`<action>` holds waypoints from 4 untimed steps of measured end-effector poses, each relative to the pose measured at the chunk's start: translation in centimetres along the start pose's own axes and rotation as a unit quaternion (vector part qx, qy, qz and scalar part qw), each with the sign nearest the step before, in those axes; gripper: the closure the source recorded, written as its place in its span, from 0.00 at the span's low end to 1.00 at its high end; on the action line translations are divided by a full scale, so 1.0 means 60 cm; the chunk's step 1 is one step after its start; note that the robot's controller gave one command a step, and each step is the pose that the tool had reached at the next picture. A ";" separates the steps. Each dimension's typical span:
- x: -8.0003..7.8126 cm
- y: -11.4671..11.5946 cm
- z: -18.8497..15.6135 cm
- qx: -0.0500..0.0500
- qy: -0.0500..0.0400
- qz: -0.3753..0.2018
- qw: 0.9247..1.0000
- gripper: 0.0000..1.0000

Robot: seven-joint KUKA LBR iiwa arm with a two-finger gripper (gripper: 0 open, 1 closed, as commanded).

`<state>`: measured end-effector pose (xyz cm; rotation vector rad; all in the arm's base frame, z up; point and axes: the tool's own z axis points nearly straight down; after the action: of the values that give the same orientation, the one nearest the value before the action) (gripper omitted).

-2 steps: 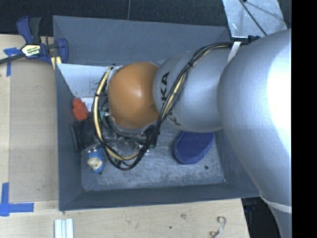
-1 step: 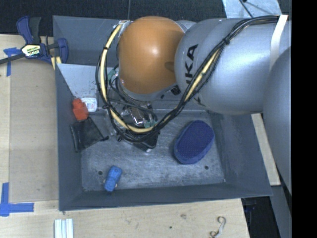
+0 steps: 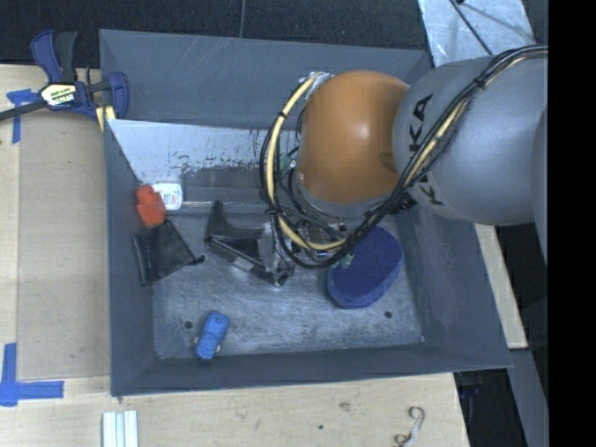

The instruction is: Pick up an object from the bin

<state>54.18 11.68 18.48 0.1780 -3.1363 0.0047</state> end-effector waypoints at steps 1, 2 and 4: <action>-0.057 0.013 0.048 -0.002 -0.003 -0.113 0.994 1.00; -0.054 0.033 0.087 -0.002 0.000 -0.023 1.000 1.00; -0.104 -0.038 0.198 -0.001 0.000 -0.046 0.999 0.00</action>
Offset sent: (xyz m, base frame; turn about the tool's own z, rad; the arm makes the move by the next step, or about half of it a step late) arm 0.0319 0.0117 -0.0285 -0.2279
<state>60.62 10.11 6.60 0.3207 -3.1239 0.0023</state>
